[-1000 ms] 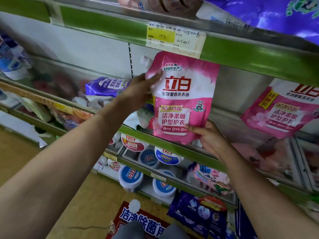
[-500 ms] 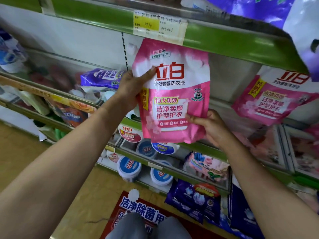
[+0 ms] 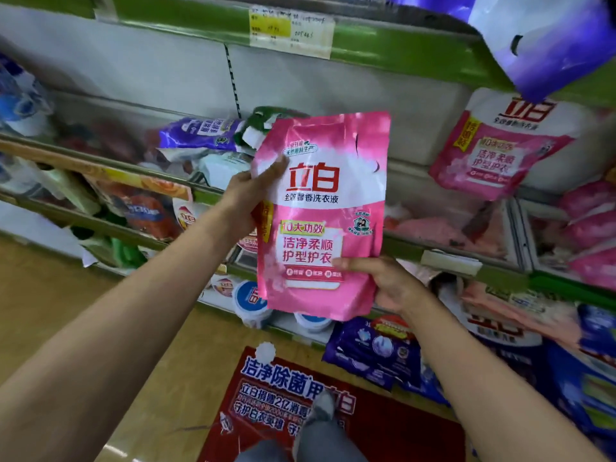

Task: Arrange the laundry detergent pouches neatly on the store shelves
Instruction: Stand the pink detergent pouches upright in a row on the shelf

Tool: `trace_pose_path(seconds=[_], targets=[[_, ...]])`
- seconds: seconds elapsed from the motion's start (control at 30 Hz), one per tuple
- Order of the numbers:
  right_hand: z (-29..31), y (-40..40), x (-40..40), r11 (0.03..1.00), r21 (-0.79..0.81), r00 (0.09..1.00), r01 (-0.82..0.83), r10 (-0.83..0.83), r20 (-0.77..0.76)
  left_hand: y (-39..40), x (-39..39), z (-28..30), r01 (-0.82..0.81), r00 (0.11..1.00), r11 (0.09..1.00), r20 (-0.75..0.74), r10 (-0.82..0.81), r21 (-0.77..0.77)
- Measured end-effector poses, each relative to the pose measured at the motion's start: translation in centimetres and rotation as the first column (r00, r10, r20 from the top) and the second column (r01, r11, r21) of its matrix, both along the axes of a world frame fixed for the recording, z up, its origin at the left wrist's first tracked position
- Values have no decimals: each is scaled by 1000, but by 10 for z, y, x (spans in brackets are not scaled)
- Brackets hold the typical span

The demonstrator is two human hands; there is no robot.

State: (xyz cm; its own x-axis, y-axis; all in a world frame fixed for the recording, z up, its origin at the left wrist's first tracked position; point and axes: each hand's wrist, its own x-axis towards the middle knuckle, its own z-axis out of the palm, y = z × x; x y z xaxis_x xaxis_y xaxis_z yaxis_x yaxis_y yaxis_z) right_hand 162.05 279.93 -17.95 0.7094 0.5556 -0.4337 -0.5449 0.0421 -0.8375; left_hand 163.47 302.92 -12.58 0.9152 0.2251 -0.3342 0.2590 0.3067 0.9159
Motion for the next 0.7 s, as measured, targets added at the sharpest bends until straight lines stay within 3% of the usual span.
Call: trace_pose_path(seconds=[0.13,0.27,0.47,0.7], targets=[[15,-19,-29,999,12,999,40,-40,15,-10,-35,2,273,962,959,1,-274,-74],[20,-39,-65,993,54,994,106,-107,15,-45,-68,-3,407,908,896,-25,-417,-178],[11,-66,-97,964,44,959,263,-266,96,-88,-74,7,283,959,952,63,-277,-119],[3,-107,-81,935,3,919,354,-348,186,-139,-50,3,176,983,982,57,-173,-70]])
